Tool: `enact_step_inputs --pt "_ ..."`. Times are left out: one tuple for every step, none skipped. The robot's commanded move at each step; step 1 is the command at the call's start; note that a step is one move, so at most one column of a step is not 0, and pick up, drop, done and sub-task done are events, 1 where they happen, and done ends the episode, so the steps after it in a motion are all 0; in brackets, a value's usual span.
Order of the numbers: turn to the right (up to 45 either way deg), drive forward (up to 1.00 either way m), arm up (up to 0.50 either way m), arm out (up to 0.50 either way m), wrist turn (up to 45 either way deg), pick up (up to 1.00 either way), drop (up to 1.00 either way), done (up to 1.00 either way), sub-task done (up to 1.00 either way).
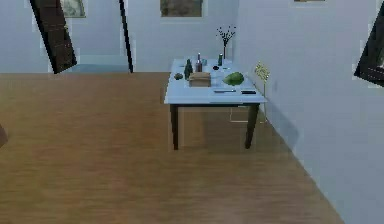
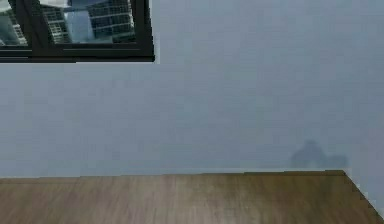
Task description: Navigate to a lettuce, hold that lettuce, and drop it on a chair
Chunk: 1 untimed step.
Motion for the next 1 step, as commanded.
enact_step_inputs --pt "0.0 1.0 0.0 0.0 0.0 0.0 0.0 0.0 0.0"
